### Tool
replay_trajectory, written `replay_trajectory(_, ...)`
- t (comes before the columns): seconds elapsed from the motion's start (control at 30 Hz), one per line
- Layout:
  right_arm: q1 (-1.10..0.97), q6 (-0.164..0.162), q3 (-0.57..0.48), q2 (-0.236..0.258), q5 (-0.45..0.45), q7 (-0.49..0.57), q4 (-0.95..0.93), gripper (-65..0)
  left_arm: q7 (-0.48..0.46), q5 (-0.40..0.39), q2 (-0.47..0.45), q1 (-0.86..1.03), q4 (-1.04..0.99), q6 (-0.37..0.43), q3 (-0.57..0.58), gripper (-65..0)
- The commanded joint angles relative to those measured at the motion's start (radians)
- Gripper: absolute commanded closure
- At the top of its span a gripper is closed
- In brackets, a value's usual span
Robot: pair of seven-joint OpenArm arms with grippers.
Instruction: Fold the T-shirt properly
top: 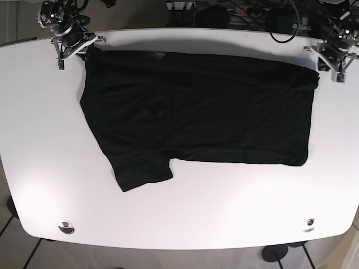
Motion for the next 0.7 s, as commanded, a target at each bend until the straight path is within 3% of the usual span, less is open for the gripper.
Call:
replay_trajectory(0.03,-0.025,0.001,0.009,0.013,0.001,0.013,0.026,-2.2,-0.012,-0.011,-0.016,0.024,0.046,0.002,-0.021,-6.3)
replay_trajectory(0.27,-0.051,0.003,0.009,0.037,0.009,0.016,0.025,-2.4,-0.009,-0.014,-0.013,0.071,0.100,0.002,-0.019,-9.3)
replay_trajectory(0.4,-0.050,0.003,0.003,0.037,0.009,0.016,0.025,-2.4,-0.008,-0.014,0.036,0.064,0.164,0.002,-0.018,-34.7)
replay_trajectory(0.47,-0.050,0.003,0.003,0.037,0.009,0.018,0.025,-2.4,-0.008,-0.014,0.042,0.039,0.180,0.002,-0.010,-41.9)
replay_trajectory(0.7,-0.048,0.006,0.002,0.037,0.009,0.018,0.025,-2.4,-0.008,-0.004,0.036,-0.067,0.114,0.002,0.068,-42.1)
